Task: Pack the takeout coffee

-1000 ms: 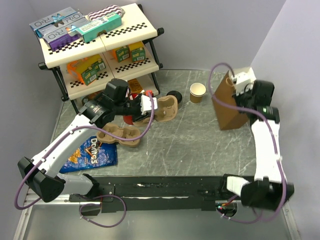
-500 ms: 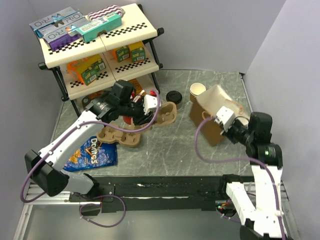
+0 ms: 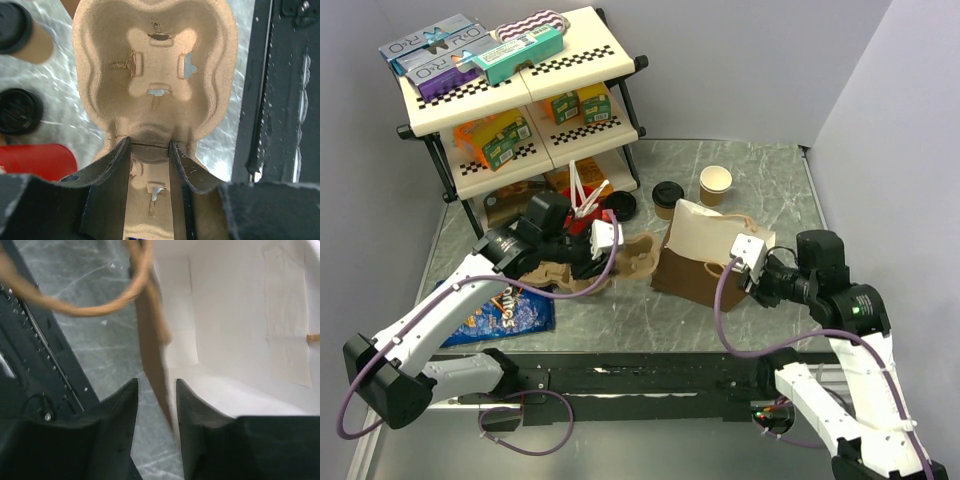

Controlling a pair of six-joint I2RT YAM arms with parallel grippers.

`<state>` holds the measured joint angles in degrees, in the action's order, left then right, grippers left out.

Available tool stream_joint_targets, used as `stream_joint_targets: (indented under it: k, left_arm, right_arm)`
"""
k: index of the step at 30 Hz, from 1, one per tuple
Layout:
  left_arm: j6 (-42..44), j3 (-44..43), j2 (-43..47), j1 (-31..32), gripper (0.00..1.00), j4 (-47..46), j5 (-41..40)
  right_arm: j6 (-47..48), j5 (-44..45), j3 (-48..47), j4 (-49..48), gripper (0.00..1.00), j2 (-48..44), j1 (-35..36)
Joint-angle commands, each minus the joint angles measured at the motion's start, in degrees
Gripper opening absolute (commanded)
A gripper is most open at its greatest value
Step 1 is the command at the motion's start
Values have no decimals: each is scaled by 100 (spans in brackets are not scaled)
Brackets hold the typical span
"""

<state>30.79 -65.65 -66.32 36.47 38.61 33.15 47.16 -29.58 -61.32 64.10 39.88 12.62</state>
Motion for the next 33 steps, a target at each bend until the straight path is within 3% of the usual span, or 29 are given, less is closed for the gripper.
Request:
stream_joint_targets:
  k: [1,5,8,13,19,33]
  left_arm:
    - [103,393,277,18,1,-3,-27]
    - [384,684,427,18,1,164,-220]
    - [490,755,392,18,1,252,-317]
    - [595,720,269,18,1,340,-361]
    - [534,579,225,18,1,331,-256]
    - [455,641,304,18,1,261,-159]
  right_arm:
    - [-259,-205,-747,621,48,266,74]
    - [-496,-670,-1653,955,58,591,91]
    - [-637,-742,-2365,956,59,924,82]
    - [-1138,74,-2981,115,59,1496,74]
    - [-1209,1261,-2649,-591,59,1953,65]
    - [-989,1148,-1901,-890,59,2498,-14]
